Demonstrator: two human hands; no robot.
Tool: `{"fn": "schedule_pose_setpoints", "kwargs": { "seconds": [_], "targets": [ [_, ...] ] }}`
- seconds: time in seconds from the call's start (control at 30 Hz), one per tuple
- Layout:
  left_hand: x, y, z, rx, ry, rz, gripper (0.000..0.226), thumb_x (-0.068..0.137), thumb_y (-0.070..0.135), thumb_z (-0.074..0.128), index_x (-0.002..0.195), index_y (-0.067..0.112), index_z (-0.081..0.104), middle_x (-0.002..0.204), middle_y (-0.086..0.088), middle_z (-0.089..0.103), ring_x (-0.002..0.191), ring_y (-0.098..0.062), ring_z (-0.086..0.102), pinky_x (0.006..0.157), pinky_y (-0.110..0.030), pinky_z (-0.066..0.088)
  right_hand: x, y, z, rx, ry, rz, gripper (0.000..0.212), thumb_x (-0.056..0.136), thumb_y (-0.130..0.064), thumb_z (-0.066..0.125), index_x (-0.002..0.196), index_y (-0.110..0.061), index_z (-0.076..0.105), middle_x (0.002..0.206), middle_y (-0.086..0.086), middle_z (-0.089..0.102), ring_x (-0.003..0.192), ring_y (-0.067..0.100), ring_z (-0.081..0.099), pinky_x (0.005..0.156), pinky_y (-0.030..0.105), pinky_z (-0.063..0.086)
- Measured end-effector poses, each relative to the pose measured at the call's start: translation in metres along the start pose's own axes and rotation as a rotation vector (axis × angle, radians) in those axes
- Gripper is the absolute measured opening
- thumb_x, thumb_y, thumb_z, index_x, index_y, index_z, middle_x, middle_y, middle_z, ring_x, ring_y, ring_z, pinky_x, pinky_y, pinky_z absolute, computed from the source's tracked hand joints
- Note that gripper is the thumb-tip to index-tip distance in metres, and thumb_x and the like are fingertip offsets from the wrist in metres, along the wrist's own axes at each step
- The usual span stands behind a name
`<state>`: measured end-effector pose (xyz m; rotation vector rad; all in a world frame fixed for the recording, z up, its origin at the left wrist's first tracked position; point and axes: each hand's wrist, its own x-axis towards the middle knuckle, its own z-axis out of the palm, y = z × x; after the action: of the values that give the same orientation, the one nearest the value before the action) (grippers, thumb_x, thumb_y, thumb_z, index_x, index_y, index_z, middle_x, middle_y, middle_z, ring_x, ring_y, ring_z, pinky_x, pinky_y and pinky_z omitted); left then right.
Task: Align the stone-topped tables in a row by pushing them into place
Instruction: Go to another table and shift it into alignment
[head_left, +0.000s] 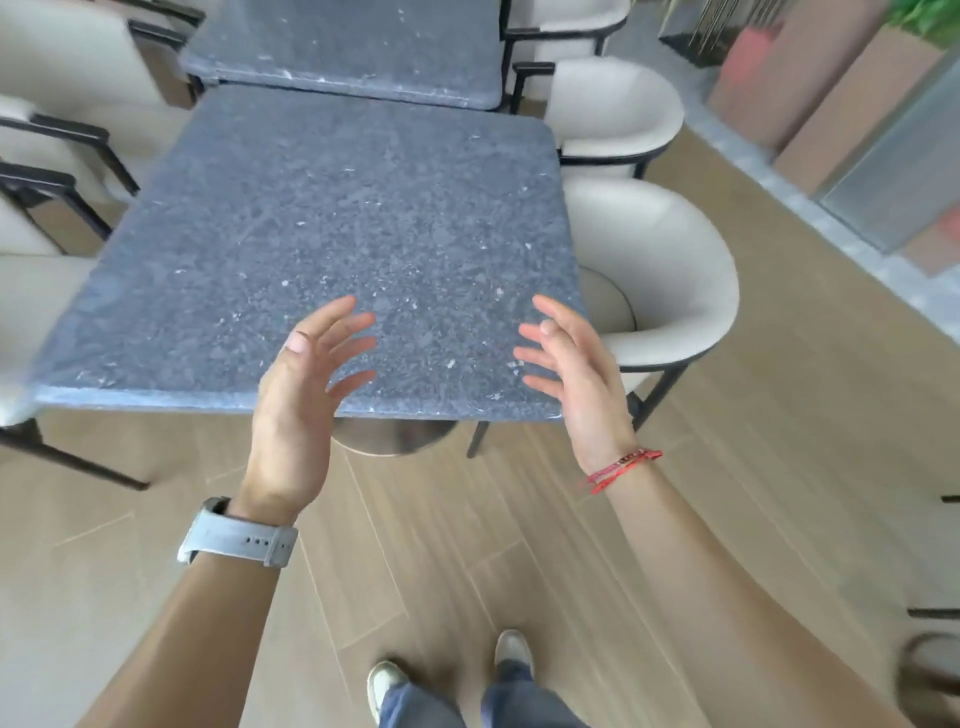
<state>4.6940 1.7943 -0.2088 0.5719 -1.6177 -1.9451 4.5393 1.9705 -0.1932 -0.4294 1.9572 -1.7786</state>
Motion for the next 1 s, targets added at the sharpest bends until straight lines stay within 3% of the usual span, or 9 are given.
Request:
{"fn": "schedule_pose_setpoints", "kwargs": {
  "seconds": [0.17, 0.33, 0.5, 0.73, 0.9, 1.0],
  "targets": [
    [-0.01, 0.006, 0.012, 0.002, -0.065, 0.027, 0.068, 0.083, 0.066, 0.043, 0.136, 0.026, 0.058, 0.141, -0.008, 0.063, 0.128, -0.023, 0.059, 0.11, -0.049, 0.045, -0.024, -0.001, -0.01, 0.021, 0.048, -0.001, 0.047, 0.084, -0.052, 0.055, 0.129, -0.039, 0.06, 0.125, -0.005, 0.067, 0.108, 0.008, 0.069, 0.096, 0.034, 0.055],
    [-0.026, 0.008, 0.022, 0.025, -0.039, 0.053, 0.07, 0.085, 0.065, 0.042, 0.14, 0.023, 0.057, 0.144, -0.01, 0.062, 0.133, -0.031, 0.058, 0.109, -0.048, 0.046, -0.035, 0.008, -0.023, 0.028, 0.02, 0.005, 0.039, 0.082, -0.055, 0.055, 0.12, -0.046, 0.061, 0.122, -0.006, 0.068, 0.106, 0.008, 0.069, 0.095, 0.035, 0.055],
    [-0.043, 0.009, 0.027, 0.056, -0.015, 0.055, 0.067, 0.086, 0.065, 0.043, 0.138, 0.026, 0.058, 0.139, -0.004, 0.066, 0.131, -0.026, 0.06, 0.109, -0.046, 0.047, -0.046, 0.016, -0.031, 0.064, -0.009, 0.015, 0.051, 0.071, -0.067, 0.057, 0.119, -0.049, 0.061, 0.119, -0.008, 0.069, 0.106, 0.005, 0.069, 0.094, 0.034, 0.055],
    [-0.041, 0.004, 0.026, 0.09, -0.03, 0.029, 0.063, 0.088, 0.066, 0.043, 0.137, 0.03, 0.06, 0.142, -0.006, 0.064, 0.132, -0.025, 0.059, 0.111, -0.05, 0.045, -0.049, 0.02, -0.023, 0.041, -0.001, 0.017, 0.042, 0.083, -0.055, 0.054, 0.124, -0.046, 0.059, 0.121, -0.009, 0.067, 0.107, 0.005, 0.068, 0.092, 0.03, 0.054],
    [-0.032, -0.009, 0.016, 0.117, -0.066, -0.003, 0.049, 0.09, 0.064, 0.046, 0.128, 0.041, 0.067, 0.138, 0.001, 0.067, 0.13, -0.022, 0.061, 0.11, -0.047, 0.047, -0.05, 0.029, -0.007, -0.003, 0.032, 0.032, 0.038, 0.085, -0.051, 0.056, 0.122, -0.045, 0.06, 0.111, -0.015, 0.069, 0.106, 0.0, 0.067, 0.102, 0.035, 0.052],
    [-0.025, -0.02, 0.007, 0.158, -0.049, -0.033, 0.049, 0.089, 0.065, 0.047, 0.127, 0.041, 0.067, 0.134, 0.005, 0.069, 0.128, -0.017, 0.062, 0.109, -0.044, 0.048, -0.045, 0.037, 0.002, -0.046, 0.036, 0.047, 0.038, 0.085, -0.051, 0.057, 0.122, -0.045, 0.061, 0.104, -0.028, 0.069, 0.106, -0.002, 0.066, 0.107, 0.039, 0.049]
  ]
}}
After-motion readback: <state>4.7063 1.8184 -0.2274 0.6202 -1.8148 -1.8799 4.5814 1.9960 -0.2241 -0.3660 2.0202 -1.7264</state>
